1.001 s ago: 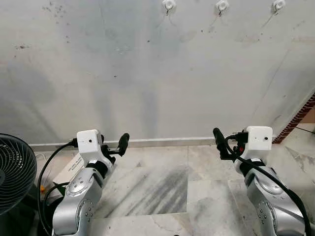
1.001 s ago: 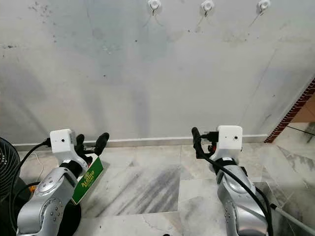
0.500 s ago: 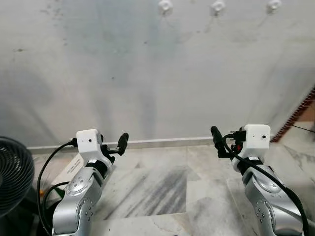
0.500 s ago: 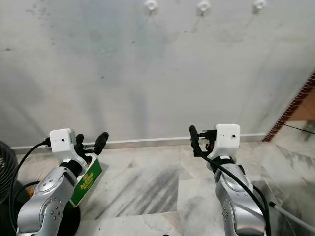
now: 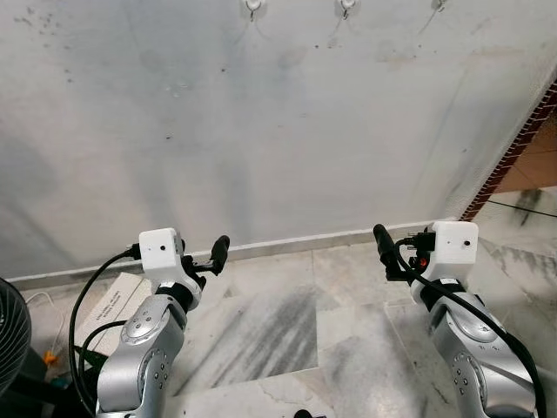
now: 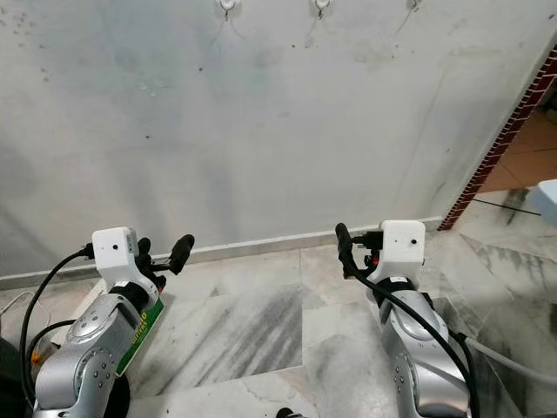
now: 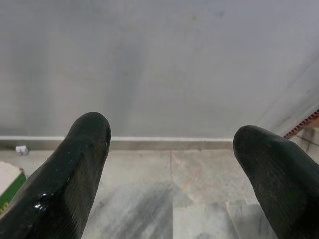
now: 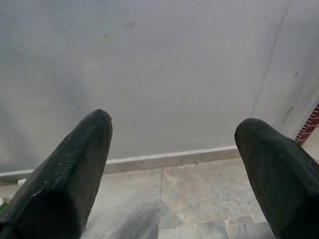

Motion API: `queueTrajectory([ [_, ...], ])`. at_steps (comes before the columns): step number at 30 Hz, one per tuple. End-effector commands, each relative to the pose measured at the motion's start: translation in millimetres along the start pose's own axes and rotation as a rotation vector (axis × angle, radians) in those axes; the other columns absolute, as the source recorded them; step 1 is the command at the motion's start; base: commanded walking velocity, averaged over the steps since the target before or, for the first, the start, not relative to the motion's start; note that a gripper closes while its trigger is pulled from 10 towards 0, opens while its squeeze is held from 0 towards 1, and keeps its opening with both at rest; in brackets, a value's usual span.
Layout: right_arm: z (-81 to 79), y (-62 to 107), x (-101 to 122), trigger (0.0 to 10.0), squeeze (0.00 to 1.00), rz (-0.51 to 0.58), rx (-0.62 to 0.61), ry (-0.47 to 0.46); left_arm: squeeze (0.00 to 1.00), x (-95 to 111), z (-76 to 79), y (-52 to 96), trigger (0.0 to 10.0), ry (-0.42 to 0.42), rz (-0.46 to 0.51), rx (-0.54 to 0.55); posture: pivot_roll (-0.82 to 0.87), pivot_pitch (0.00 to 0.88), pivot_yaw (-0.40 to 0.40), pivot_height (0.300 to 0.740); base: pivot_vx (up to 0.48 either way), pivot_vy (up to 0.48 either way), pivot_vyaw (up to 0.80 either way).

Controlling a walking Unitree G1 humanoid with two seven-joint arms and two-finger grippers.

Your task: Hang keys on a hook

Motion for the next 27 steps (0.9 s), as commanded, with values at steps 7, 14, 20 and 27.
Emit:
queueTrajectory([
  [7,-1.5,0.4,0.6,10.0,0.00,0.002,0.008,0.004,0.00,-0.8,-0.7,-1.0,10.0,-0.014,-0.008,-0.009,-0.08,0.063,0.034,0.740,0.000,0.000,-0.80],
  [14,-2.3,-0.4,3.4,10.0,0.00,0.017,0.009,0.001,0.00,-2.3,2.6,-1.6,10.0,-0.024,-0.018,-0.030,-0.08,0.058,0.034,0.740,0.000,0.000,-0.80],
  [20,-3.2,-1.5,4.0,10.0,0.00,0.017,0.012,-0.001,0.00,-2.9,0.3,-4.4,10.0,-0.034,-0.032,-0.042,-0.07,0.065,0.030,0.740,0.000,0.000,-0.80],
  [27,-3.2,-1.5,3.2,10.0,0.00,0.017,0.012,-0.001,0.00,-4.6,-5.2,-4.9,10.0,-0.037,-0.048,-0.024,-0.07,0.064,0.030,0.740,0.000,0.000,-0.80],
])
Point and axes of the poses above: a point about 5 cm out from each wrist's last joint towards the gripper, its own y axis pointing back from the gripper into the wrist, its own x axis along the axis of the wrist's last joint, z = x × y, the point moved 5 cm from there along -y, pointing out of the wrist towards the gripper, and after that the axes turned 15 degrees about -y, right-handed, at the moved point
